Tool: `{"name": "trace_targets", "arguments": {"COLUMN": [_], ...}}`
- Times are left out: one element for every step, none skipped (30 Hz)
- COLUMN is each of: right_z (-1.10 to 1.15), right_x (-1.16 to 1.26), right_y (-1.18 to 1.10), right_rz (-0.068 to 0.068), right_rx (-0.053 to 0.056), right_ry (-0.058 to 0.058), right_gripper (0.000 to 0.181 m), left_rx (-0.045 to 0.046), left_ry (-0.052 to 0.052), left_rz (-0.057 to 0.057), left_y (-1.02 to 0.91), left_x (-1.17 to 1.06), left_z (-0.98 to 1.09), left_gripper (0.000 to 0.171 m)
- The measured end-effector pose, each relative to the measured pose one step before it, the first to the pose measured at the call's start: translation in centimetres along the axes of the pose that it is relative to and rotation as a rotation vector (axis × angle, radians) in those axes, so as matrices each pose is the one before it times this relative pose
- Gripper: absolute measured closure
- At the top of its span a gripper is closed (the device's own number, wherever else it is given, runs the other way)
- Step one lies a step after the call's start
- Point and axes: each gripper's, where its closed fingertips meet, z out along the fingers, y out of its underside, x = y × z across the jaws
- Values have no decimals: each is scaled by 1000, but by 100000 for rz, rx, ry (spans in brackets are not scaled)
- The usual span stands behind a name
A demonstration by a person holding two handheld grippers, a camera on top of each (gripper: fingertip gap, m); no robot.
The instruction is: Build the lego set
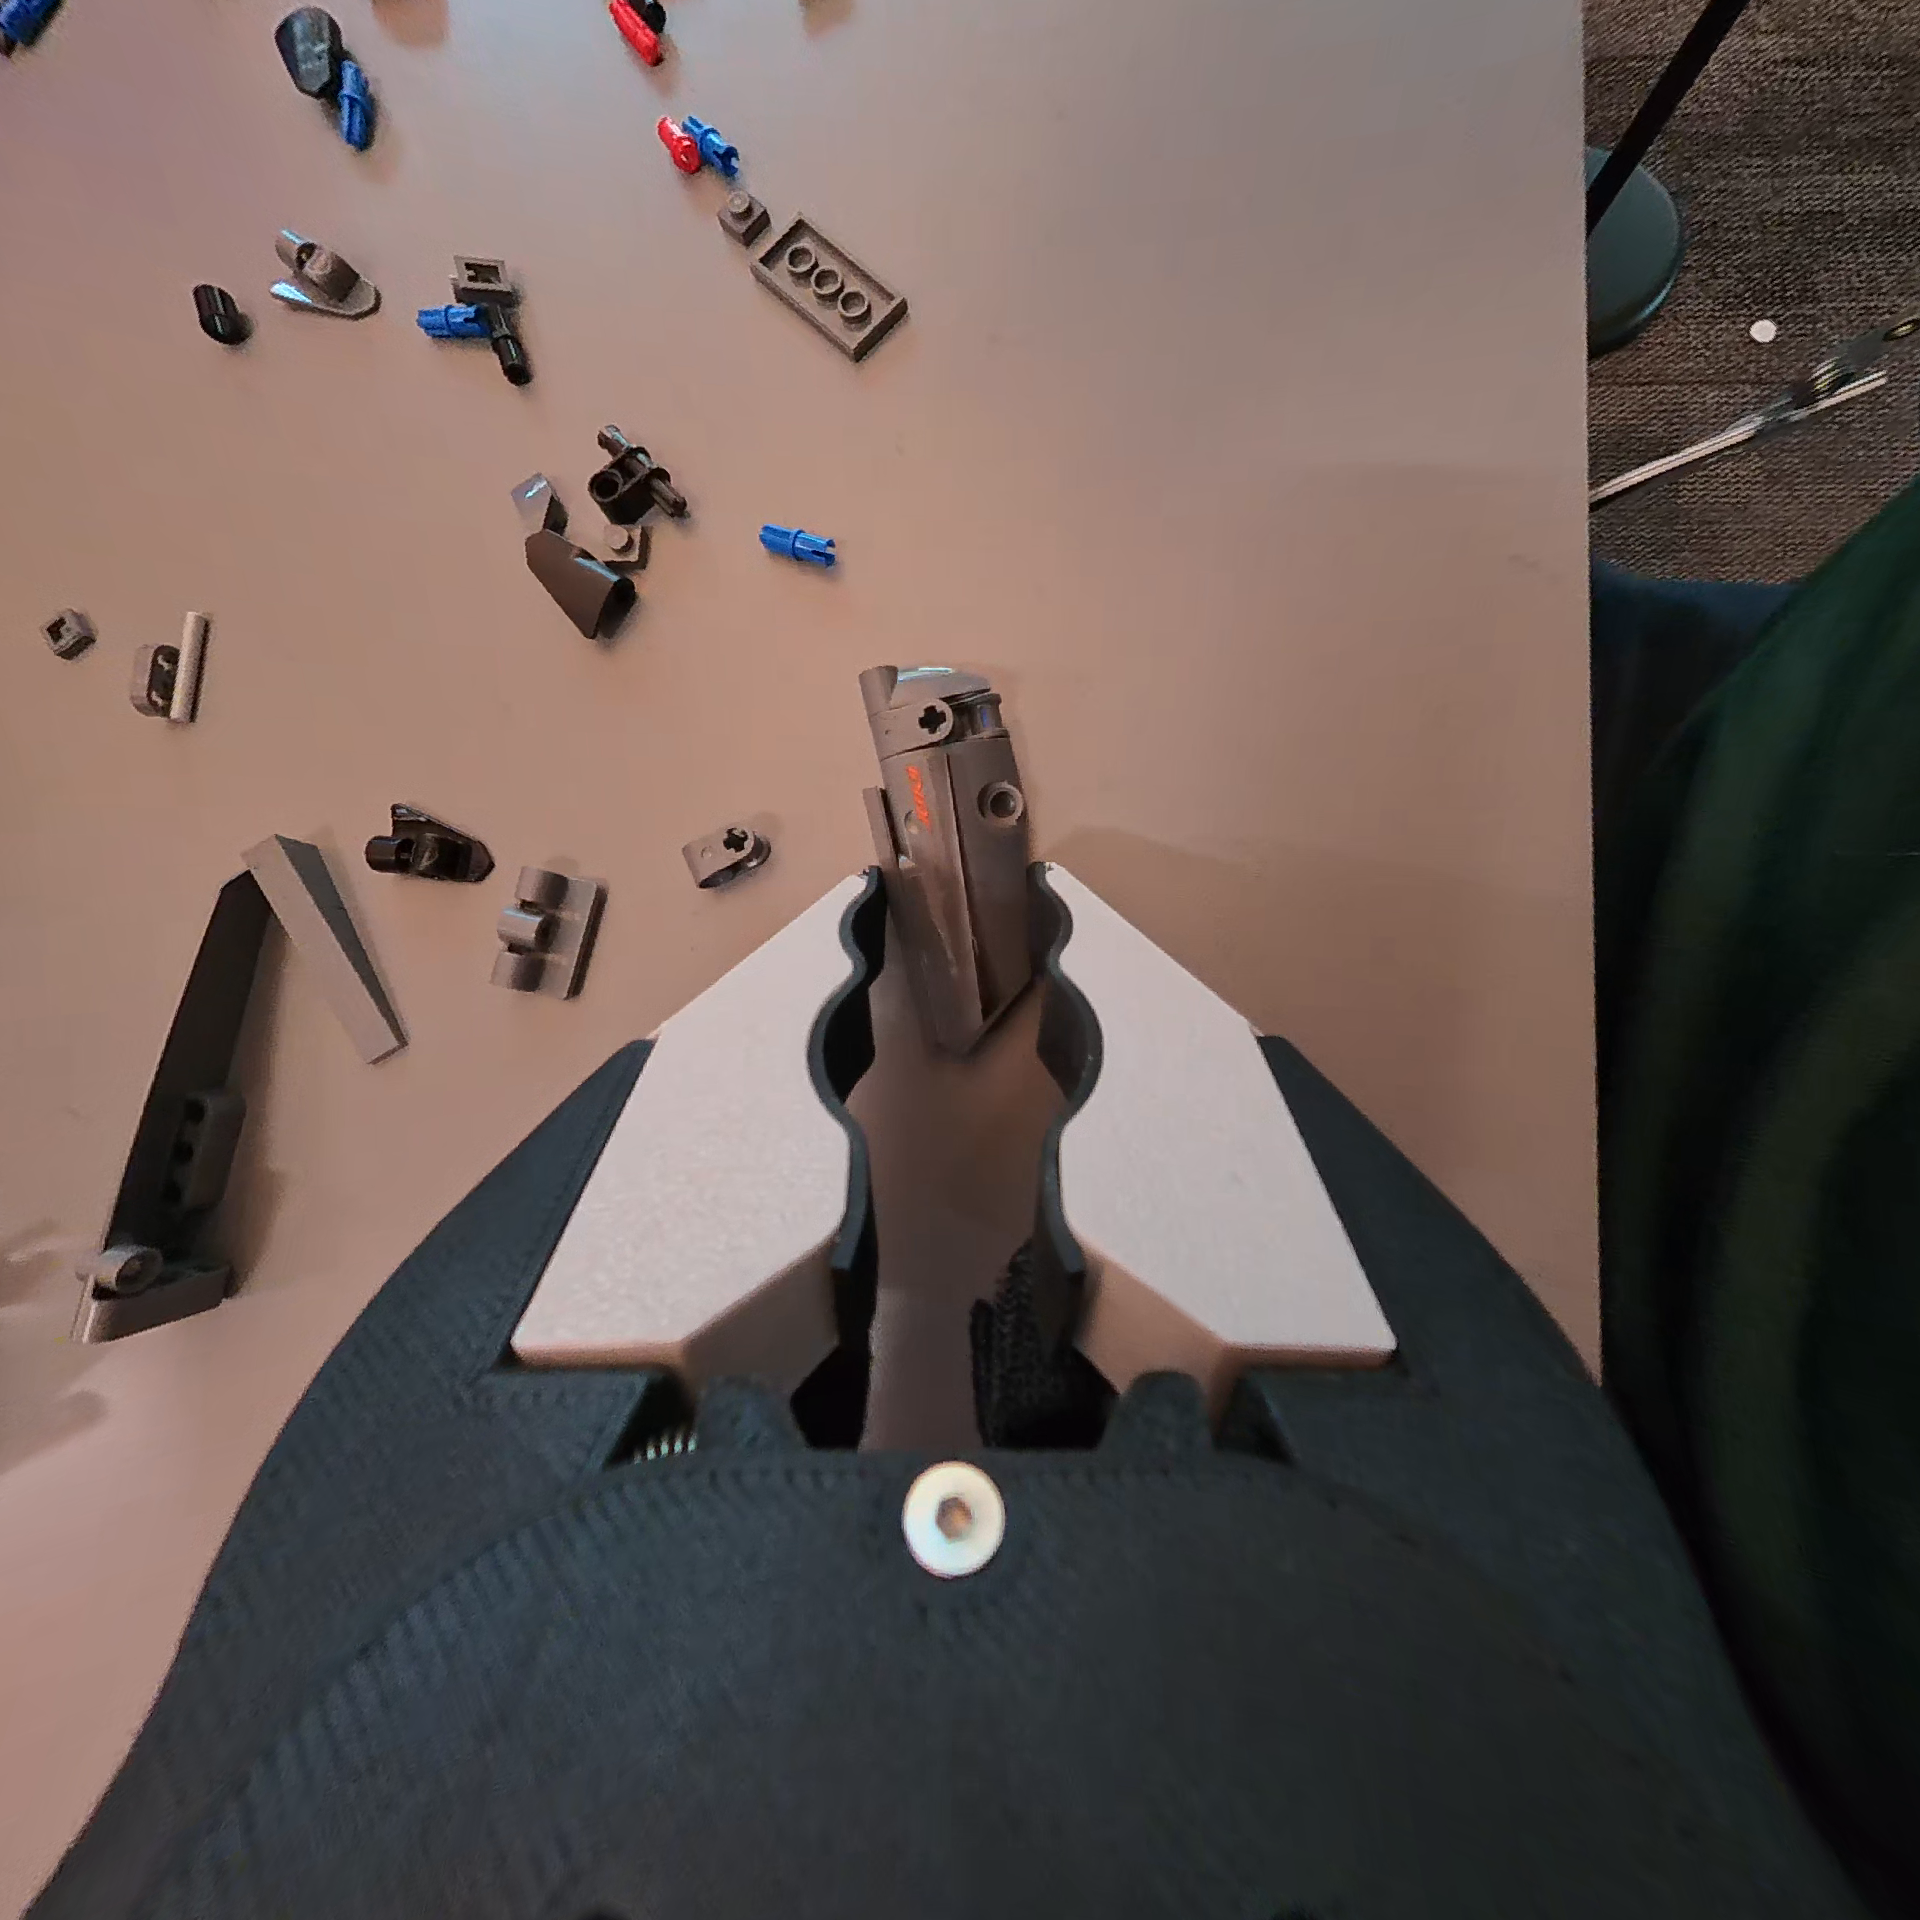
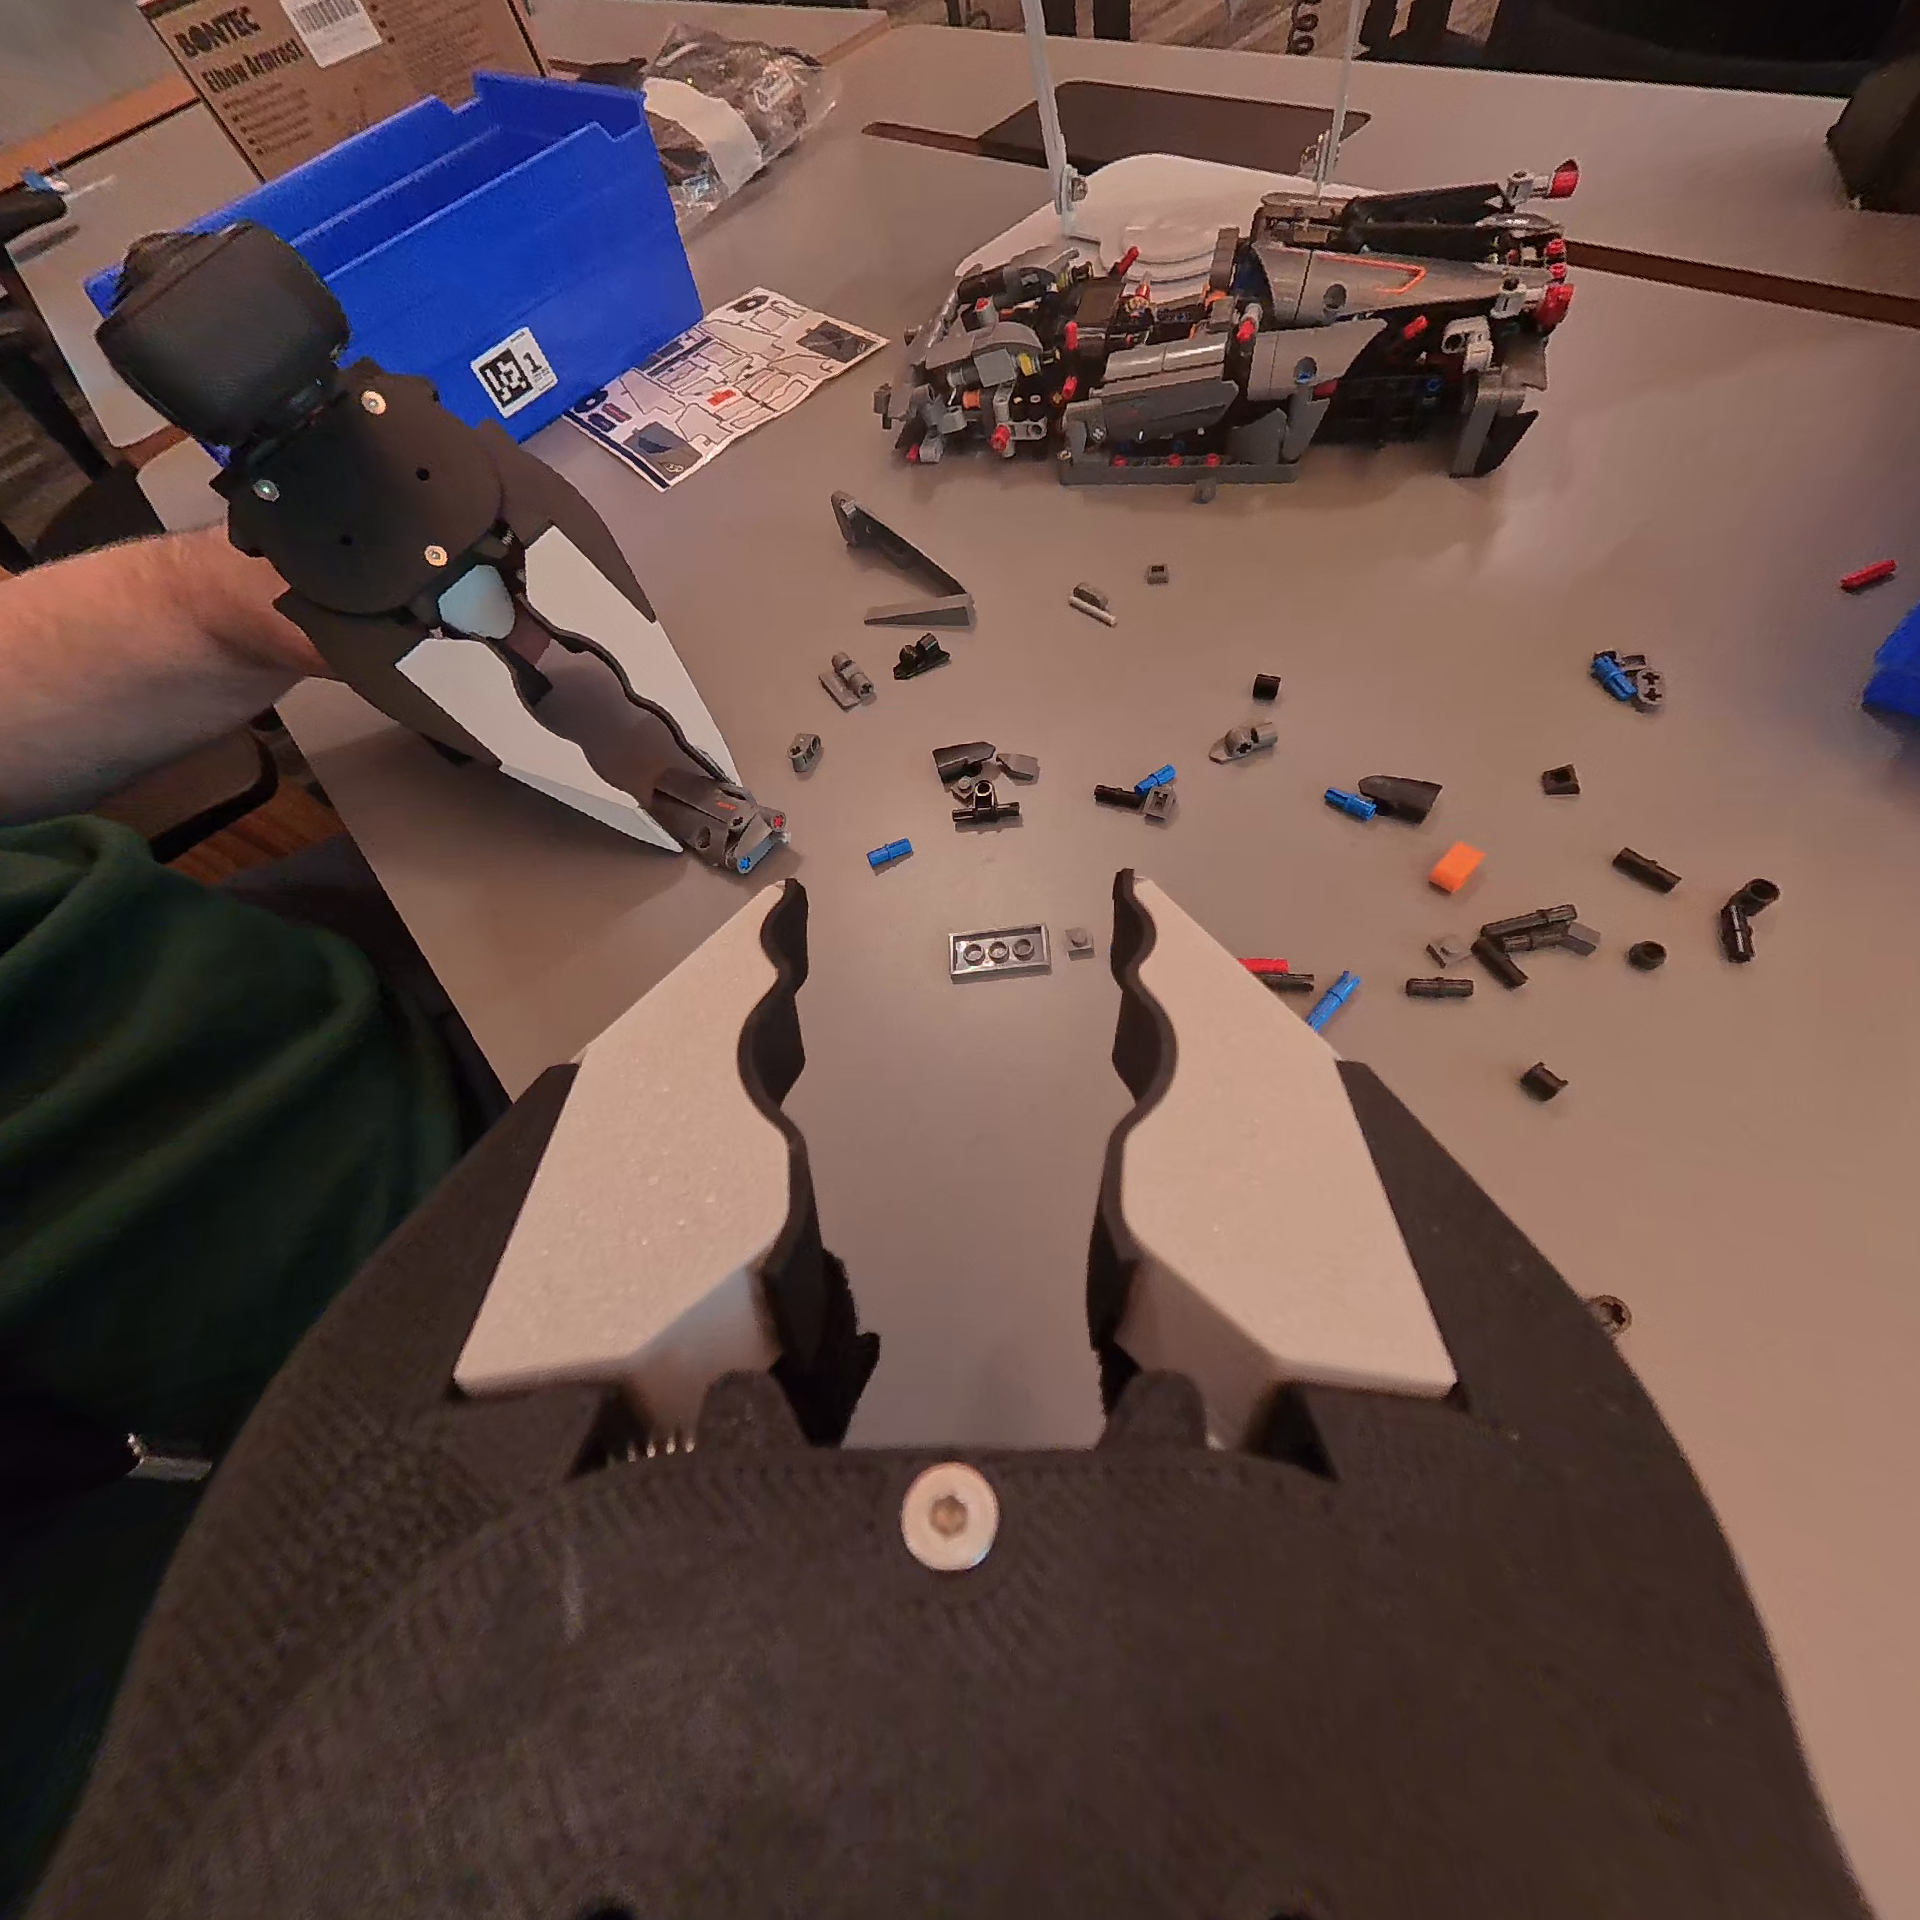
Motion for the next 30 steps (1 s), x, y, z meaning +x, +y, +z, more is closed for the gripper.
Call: {"name": "trace_targets", "arguments": {"right_z": [-16,-9,-14,-12,-17,-2,-5,2,-9,-8,-5,-13,-14,-2,-14,-3,-14,-12,-20,-12,-7,-6,-6,-9,-16,-14,-26,-18,-27,-31], "right_x": [1,3,20,18,9,1,2,1,5,-4,7,5,2,11,7,2,6,-6,-4,13,15,8,2,-4,2,-6,-9,0,-3,-6], "right_y": [12,-1,17,6,6,13,18,14,8,6,0,6,9,12,8,14,17,-4,3,5,13,12,3,8,-4,8,-4,-10,6,-3], "right_rz": [146,94,15,37,54,40,29,-5,8,-9,9,8,10,-7,5,44,43,-22,-59,-55,44,75,17,-23,-21,-35,-66,-87,-88,-97], "right_rx": [22,13,-14,-36,-2,-24,-62,-35,-54,-6,1,-7,-23,-19,-20,-33,-17,6,-10,0,-25,-14,-19,-23,9,11,-24,-17,2,3], "right_ry": [-89,-57,40,20,-2,-48,-45,-10,-23,-4,-11,8,-11,-3,18,-38,-41,-7,22,37,-9,-44,-37,-9,-11,0,-9,18,46,28], "right_gripper": [124,124,124,124,124,124,124,124,124,124,124,124,124,124,124,124,124,124,124,124,124,124,124,124,124,124,124,124,124,124], "left_rx": [15,9,23,4,-11,16,33,-2,-4,-6,-49,-74,-54,-70,-57,-27,-10,-32,-101,-73,-7,15,-7,-23,-144,-332,-217,-234,-185,144], "left_ry": [288,176,37,-38,-56,-55,-67,-52,-70,-89,-67,-56,-77,-153,-249,-453,-724,-435,-304,-438,-891,-215,15,-246,-244,-367,-354,-292,-385,-414], "left_rz": [-380,-205,31,73,-2,-5,19,-33,-17,23,-6,-36,44,100,163,208,144,33,45,204,289,130,-199,-136,-37,28,128,-5,-119,-227], "left_y": [11,0,0,4,-1,2,3,4,1,2,-7,0,5,-10,7,-8,1,0,9,11,16,22,13,25,43,69,59,58,52,0], "left_x": [-2,8,-7,2,2,5,-8,5,-9,8,-13,1,-4,-13,-15,-40,-78,-42,-25,-21,-64,13,33,-16,-22,-43,-35,-49,-73,-78], "left_z": [-1,3,0,-5,0,-4,-4,9,0,-4,-5,2,-3,-4,-7,3,-18,-14,-19,-27,-26,-27,-26,-21,-43,-56,-68,-87,-106,-141], "left_gripper": [147,147,147,147,147,147,147,147,147,147,147,147,147,146,146,145,144,143,142,141,139,139,138,137,136,136,136,135,135,134]}}
